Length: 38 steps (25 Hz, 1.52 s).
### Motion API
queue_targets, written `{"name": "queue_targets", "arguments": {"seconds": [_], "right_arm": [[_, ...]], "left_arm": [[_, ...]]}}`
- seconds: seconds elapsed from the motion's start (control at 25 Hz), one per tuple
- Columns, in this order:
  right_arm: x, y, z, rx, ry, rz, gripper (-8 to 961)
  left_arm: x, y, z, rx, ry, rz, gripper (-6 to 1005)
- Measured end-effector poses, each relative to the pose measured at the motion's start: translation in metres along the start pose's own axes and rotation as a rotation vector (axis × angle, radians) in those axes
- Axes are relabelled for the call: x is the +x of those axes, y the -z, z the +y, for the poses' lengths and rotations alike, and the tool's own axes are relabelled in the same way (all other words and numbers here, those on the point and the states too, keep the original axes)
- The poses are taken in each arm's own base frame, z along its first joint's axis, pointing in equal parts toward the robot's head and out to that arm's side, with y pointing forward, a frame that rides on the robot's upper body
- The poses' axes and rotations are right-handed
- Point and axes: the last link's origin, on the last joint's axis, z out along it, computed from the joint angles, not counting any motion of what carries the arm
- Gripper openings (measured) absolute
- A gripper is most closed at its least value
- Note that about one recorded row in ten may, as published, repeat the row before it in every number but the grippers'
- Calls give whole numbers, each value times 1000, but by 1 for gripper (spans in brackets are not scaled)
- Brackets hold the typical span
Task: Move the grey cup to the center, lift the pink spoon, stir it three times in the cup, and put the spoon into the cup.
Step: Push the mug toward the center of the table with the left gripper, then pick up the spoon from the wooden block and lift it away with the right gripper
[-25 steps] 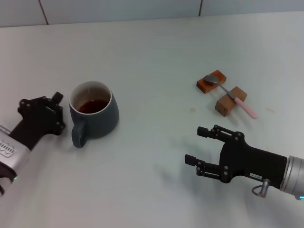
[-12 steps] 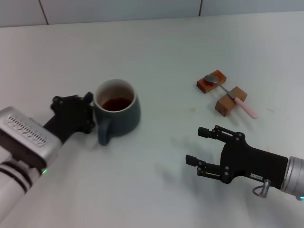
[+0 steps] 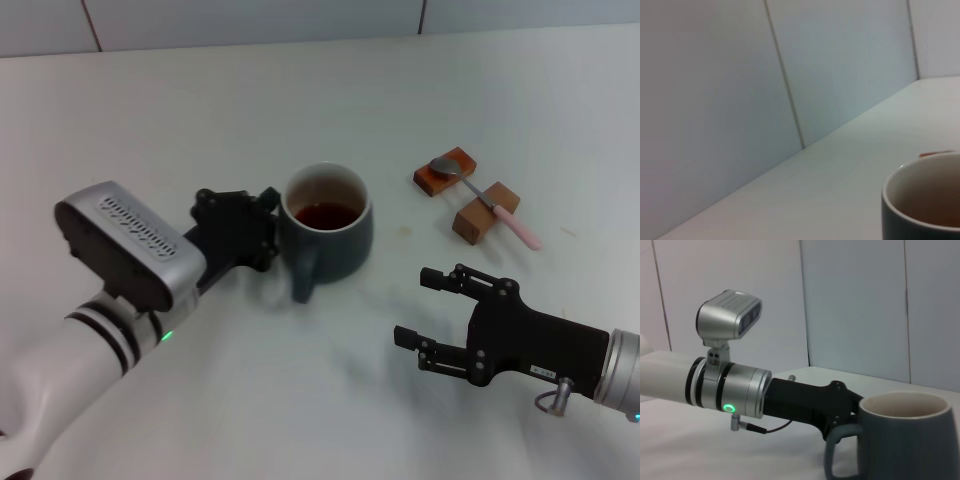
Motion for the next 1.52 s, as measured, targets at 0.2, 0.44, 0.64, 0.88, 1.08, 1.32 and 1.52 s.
{"name": "queue_targets", "arguments": {"seconds": [0.2,0.44,0.64,0.88,1.08,1.32,1.52], "right_arm": [[0,0,0,-2,0,-3,775],[-1,0,1,-5,0,-4,775],[-1,0,1,-6,1,-3,775],[2,4,1,6,-4,3,775],[2,5,0,18,-7,1,775],[3,9,-2,45,-13,-3,774],[5,14,-3,82,-26,-13,774]], "left_arm": [[10,-7,11,-47,0,19,37],[13,-9,12,-57,21,24,40],[9,0,-12,37,100,53,43],[-2,38,-46,113,286,219,46],[-5,79,-58,83,341,387,48],[-5,119,-53,-49,350,479,52],[-12,131,-34,-192,332,436,54]]}}
